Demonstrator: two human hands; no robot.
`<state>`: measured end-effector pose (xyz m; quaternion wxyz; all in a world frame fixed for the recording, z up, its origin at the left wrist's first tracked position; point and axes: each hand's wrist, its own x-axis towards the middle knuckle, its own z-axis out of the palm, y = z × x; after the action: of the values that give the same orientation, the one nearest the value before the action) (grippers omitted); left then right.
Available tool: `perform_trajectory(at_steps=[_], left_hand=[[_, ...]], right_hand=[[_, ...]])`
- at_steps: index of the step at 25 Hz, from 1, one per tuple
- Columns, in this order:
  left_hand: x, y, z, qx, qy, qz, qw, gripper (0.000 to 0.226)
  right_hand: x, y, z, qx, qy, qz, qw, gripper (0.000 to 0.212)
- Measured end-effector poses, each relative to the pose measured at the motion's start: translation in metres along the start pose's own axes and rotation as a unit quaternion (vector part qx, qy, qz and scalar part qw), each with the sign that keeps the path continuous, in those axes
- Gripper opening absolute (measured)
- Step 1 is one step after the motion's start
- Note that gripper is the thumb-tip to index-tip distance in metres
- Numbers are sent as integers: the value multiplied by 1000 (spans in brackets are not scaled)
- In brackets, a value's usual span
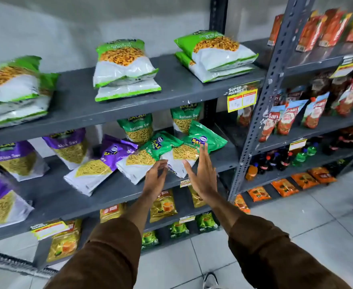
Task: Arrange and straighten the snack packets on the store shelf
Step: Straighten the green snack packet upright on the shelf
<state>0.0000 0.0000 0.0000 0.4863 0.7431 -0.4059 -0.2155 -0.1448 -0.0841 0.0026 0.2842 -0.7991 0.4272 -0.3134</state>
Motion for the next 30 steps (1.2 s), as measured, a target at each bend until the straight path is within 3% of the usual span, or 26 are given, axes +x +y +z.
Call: perform_trajectory(at_steps=[4, 8, 10, 14, 17, 19, 21, 23, 28, 30], left_hand=[[44, 4, 21, 48, 59, -132, 988, 28], [79, -5, 40, 72, 141, -294, 943, 60], [90, -7, 50, 43, 147, -329, 932, 70], [101, 0, 62, 12, 155, -336, 929, 49], [94, -5, 69, -57, 124, -354, 925, 70], [89, -10, 75, -106, 47, -354, 928, 72], [86, -6, 81, -114, -35, -334, 935, 51], [85, -2, 87, -76, -58, -302, 949, 30], [69, -9, 93, -33, -11, -262, 965, 33], [56, -8, 89, -34, -41, -249, 967, 31]], right_hand=[[39, 42, 9, 108, -59, 119, 985, 90], [71, 70, 25, 207, -70, 223, 950, 88], [79, 78, 34, 241, -79, 296, 921, 84], [87, 88, 62, 318, -72, 343, 881, 95], [95, 83, 51, 335, -44, 350, 873, 57], [103, 93, 41, 344, -18, 368, 864, 48], [106, 104, 32, 345, -25, 364, 865, 45], [104, 111, 26, 358, -43, 342, 868, 44], [79, 117, 18, 377, -66, 288, 878, 45], [63, 109, 9, 377, -73, 257, 887, 43]])
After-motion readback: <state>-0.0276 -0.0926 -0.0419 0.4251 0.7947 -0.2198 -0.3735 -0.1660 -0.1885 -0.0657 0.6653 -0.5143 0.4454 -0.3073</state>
